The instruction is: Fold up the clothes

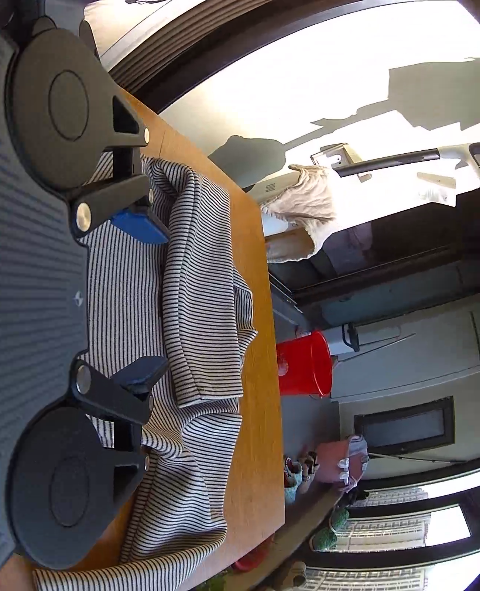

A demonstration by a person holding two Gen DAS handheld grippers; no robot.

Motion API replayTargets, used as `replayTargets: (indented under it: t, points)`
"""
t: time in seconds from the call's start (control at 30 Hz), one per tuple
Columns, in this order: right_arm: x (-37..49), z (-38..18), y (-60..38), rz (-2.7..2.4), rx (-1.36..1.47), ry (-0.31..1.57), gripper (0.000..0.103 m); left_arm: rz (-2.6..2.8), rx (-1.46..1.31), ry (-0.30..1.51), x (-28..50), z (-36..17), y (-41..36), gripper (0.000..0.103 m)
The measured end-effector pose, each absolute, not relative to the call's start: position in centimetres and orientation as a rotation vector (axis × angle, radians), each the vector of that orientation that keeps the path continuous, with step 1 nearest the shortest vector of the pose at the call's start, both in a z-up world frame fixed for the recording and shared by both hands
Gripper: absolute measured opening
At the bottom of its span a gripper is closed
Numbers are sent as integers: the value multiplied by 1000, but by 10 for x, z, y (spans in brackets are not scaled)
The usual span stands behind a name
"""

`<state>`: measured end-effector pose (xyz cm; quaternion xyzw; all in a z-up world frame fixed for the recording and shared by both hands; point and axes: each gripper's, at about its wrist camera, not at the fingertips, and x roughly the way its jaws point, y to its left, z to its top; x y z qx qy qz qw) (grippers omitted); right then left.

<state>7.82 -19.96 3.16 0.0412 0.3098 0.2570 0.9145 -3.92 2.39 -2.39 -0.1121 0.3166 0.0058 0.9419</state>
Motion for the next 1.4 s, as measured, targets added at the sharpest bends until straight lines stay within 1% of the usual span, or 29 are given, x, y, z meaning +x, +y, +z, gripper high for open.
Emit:
replayTargets:
  t: [0.1,0.17,0.23,0.27,0.3,0.43,0.57,0.63,0.7,0.73,0.77,0.8,0.83,0.87,0.9,1.03,1.2,1.33,1.37,1.4]
  points:
    - [120,22,-190,387,28,632,60,-4,-277,628,-44,-25,31,98]
    - [151,3,-189,310,7,678,59,-11,-308,615,-47,-25,36,98]
    - [166,-6,-192,324,51,746,26,-14,-319,610,-48,-26,36,98]
    - [170,-8,-194,346,78,771,19,-15,-319,610,-48,-26,35,98]
    - [167,-4,-193,370,62,754,7,-17,-321,609,-48,-25,35,99]
    - [153,23,-196,378,-66,633,7,-27,-337,605,-48,-26,36,101]
    - [158,7,-196,345,-168,697,8,-28,-341,610,-46,-25,38,101]
    - [160,-2,-200,352,-166,721,9,-26,-321,630,-44,-22,37,101]
    - [151,4,-213,382,-115,702,17,-28,-296,652,-43,-16,35,101]
    - [144,10,-220,403,-112,685,20,-28,-284,663,-43,-13,35,101]
    - [137,15,-228,424,-109,668,29,-26,-275,669,-43,-10,34,102]
    - [123,22,-237,432,-155,635,43,-24,-277,669,-45,-8,34,103]
    - [110,29,-247,440,-201,602,50,-25,-287,670,-45,-7,35,103]
    - [97,32,-255,434,-269,572,61,-34,-304,671,-45,-6,36,103]
    - [85,34,-262,418,-336,549,66,-52,-326,675,-46,-6,35,103]
    - [46,27,-295,355,-476,573,67,-135,-388,695,-47,-3,23,103]
    - [27,7,-327,281,-454,649,67,-215,-398,733,-44,1,-1,103]
    - [38,-15,-330,234,-478,681,66,-274,-406,793,-44,6,-12,103]
    - [42,-17,-329,216,-487,662,65,-279,-397,790,-45,7,-14,103]
    - [47,-19,-328,198,-495,644,44,-284,-388,787,-46,9,-16,103]
